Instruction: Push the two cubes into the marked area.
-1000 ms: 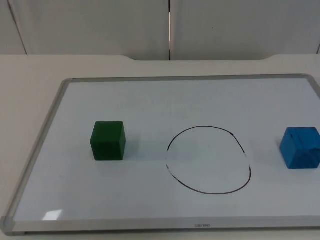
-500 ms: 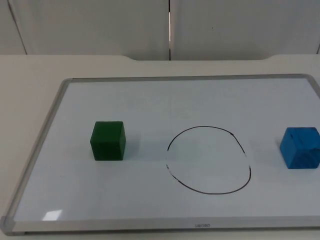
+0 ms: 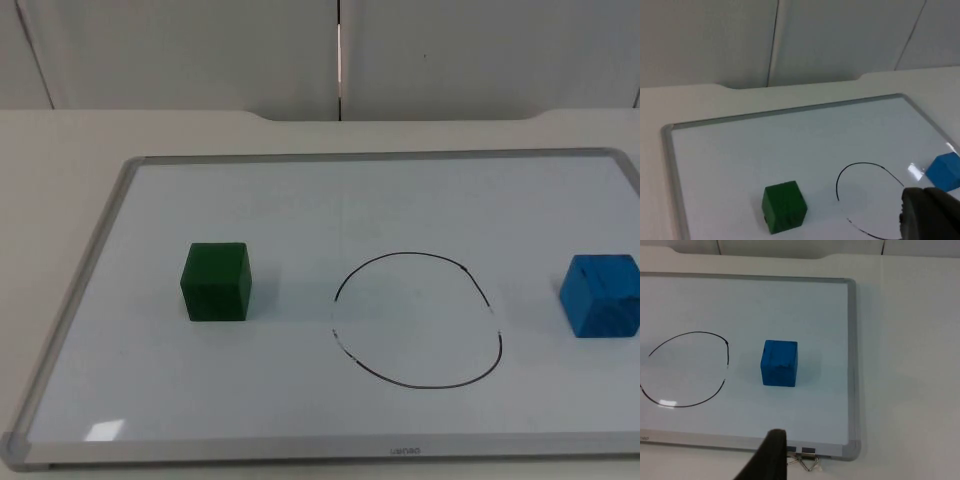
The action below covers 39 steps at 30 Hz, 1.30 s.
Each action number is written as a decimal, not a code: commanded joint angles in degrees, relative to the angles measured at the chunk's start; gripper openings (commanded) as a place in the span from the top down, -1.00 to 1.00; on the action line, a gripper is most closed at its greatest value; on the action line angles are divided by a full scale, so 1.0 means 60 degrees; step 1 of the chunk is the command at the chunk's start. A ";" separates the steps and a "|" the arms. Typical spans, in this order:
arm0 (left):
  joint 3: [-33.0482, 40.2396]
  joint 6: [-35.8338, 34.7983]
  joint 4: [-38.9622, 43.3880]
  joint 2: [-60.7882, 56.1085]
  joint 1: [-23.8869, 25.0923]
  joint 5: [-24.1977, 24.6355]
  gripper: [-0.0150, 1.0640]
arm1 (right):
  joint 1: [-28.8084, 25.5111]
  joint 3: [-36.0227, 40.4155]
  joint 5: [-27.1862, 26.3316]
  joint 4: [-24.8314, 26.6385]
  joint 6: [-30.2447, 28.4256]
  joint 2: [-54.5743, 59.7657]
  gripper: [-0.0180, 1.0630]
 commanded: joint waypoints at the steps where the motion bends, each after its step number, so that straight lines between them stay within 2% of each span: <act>1: -0.0053 0.0377 -0.0598 0.0222 0.0036 -0.0220 0.98 | -0.0041 0.0009 -0.0029 0.0036 -0.0004 -0.0043 -0.98; 5: -0.0053 0.0819 -0.1043 0.1191 0.0036 -0.0749 0.98 | -0.0041 0.0009 -0.0029 0.0036 -0.0004 -0.0043 -0.98; 9: -0.0053 0.2330 -0.2493 0.2642 0.0036 -0.1009 0.98 | -0.0041 0.0009 -0.0029 0.0036 -0.0004 -0.0043 -0.98; 11: -0.0053 0.2616 -0.2684 0.2779 0.0036 -0.1009 0.98 | -0.0041 0.0009 -0.0029 0.0036 -0.0004 -0.0043 -0.98; 16: -0.0053 0.5111 -0.5307 0.4873 0.0036 -0.0959 0.98 | -0.0041 0.0009 -0.0029 0.0036 -0.0004 -0.0043 -0.98; 17: -0.0053 0.5111 -0.5307 0.4873 0.0036 -0.0959 0.98 | -0.0041 0.0009 -0.0029 0.0036 -0.0004 -0.0043 -0.98; 20: -0.0053 0.6465 -0.6472 0.6112 -0.0229 -0.1162 0.98 | -0.0041 0.0009 -0.0029 0.0036 -0.0004 -0.0043 -0.98; 21: -0.0053 0.6465 -0.6472 0.6112 -0.0229 -0.1162 0.98 | -0.0041 0.0009 -0.0029 0.0036 -0.0004 -0.0043 -0.98; 25: -0.0126 0.7265 -0.7129 0.7391 -0.0837 -0.2374 0.98 | -0.0041 0.0009 -0.0029 0.0036 -0.0004 -0.0043 -0.98; 28: -0.0268 0.7324 -0.7145 0.8003 -0.1101 -0.2766 0.98 | -0.0041 0.0009 -0.0029 0.0036 -0.0004 -0.0043 -0.98; 39: -0.1344 0.7389 -0.7127 1.0356 -0.1293 -0.3516 0.98 | -0.0041 0.0009 -0.0029 0.0036 -0.0004 -0.0043 -0.98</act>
